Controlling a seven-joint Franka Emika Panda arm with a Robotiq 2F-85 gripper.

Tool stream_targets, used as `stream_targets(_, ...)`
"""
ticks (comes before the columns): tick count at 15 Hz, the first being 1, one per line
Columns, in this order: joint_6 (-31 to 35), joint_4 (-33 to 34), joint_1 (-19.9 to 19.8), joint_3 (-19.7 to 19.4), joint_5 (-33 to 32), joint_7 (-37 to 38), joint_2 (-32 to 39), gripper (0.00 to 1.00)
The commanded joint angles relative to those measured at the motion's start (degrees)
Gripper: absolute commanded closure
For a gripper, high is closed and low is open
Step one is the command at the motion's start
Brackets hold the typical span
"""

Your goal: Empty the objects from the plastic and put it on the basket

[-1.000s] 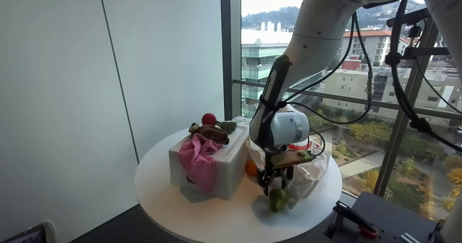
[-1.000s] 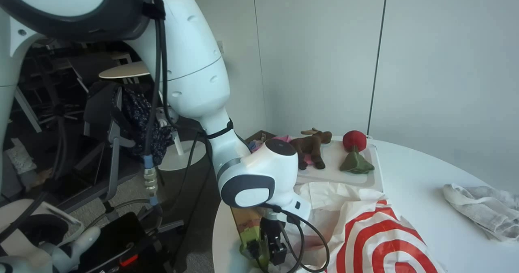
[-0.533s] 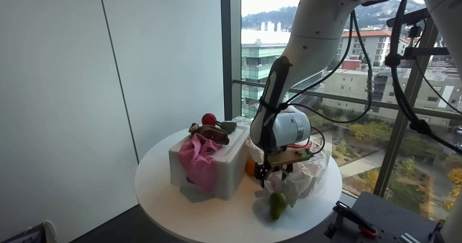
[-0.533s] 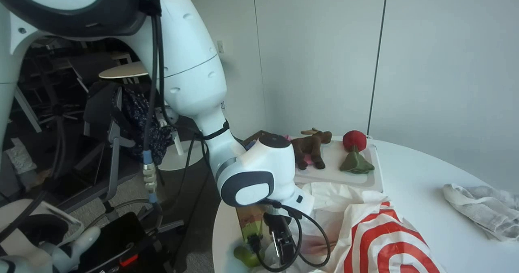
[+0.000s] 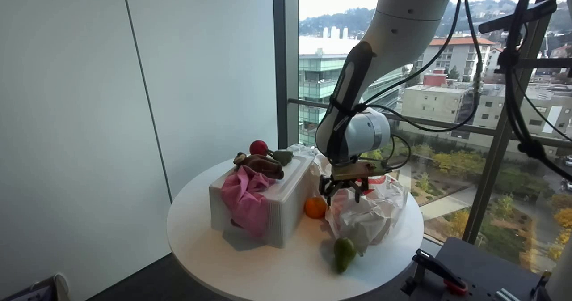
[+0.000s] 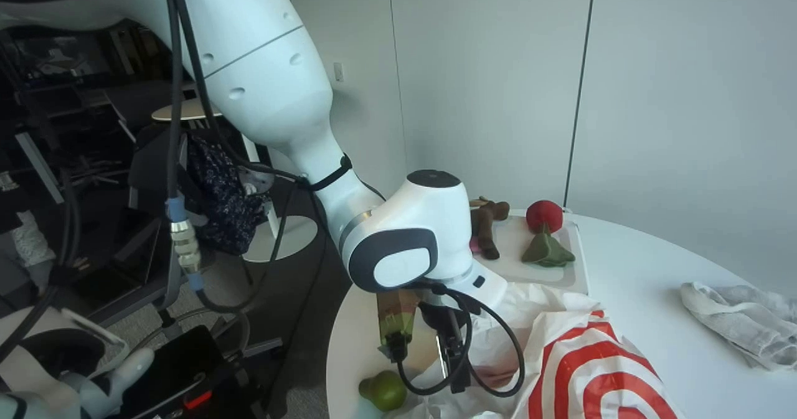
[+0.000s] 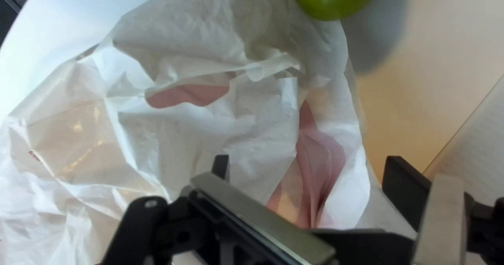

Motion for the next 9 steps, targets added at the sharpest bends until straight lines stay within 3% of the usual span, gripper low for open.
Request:
stream_targets(1,-2.9,-4.6,5.2,-6.1,-8.0,8.1,-3.2,0.0)
stream_targets(5,-4.1,-10.5,9.8,-9.5,-15.7,16.0,-4.5,0.0)
stream_targets(9,-1.7,-15.7,11.4,-7.7,-15.4,19.3,-5.7,0.0)
